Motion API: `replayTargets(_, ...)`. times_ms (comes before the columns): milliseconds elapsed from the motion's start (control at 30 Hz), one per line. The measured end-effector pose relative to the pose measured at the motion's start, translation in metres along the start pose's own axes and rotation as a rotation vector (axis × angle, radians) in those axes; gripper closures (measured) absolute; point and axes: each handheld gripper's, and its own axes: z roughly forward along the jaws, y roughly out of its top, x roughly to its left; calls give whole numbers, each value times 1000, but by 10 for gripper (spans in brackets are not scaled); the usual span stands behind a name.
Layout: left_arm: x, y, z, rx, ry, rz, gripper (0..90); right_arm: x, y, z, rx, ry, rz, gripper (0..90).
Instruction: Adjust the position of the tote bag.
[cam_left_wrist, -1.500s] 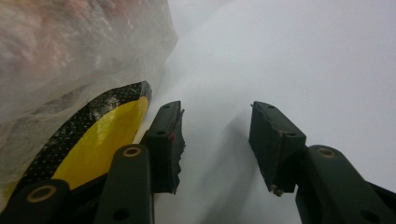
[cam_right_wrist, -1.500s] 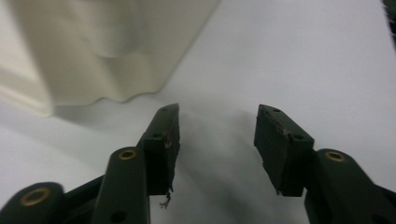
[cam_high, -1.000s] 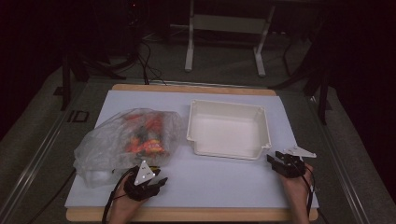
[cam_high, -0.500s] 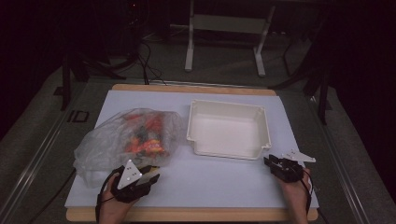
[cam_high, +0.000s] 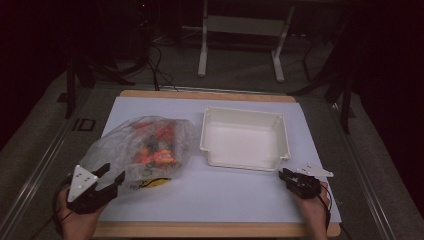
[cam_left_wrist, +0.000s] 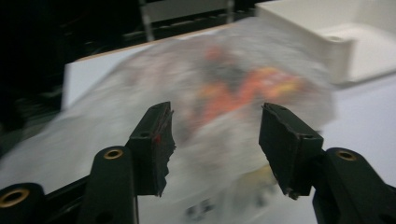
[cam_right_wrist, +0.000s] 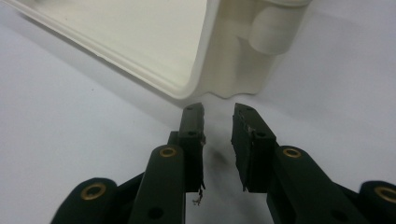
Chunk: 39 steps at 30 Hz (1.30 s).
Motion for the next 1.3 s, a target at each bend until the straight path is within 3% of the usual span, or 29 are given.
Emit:
replayTargets(267,24,-13,-8,21,95,-65,353,0,0,0,2,1,1,726)
replayTargets(333,27,-16,-5,44,103,-69,319,0,0,0,1,1,0,725)
replayTargets(533,34,-25,3,58,120,-149,262,1,0,1,5,1,-11,721)
replayTargets(767,37,-30,5,88,158,-165,227,1,0,1,9,0,-17,717)
replayTargets(833,35,-31,6,87,147,-152,310,1,0,1,9,0,-19,717)
replayTargets(933,30,-28,3,72,149,-108,576,2,0,1,8,-1,-19,717)
replayTargets(1067,21,-17,-5,16,147,-48,739,1,0,1,6,0,-19,717)
replayTargets(1200,18,-5,-17,-50,104,-41,799,2,0,0,-2,3,-19,716)
replayTargets(1300,17,1,-24,-70,155,-40,782,2,0,0,-3,5,-19,715)
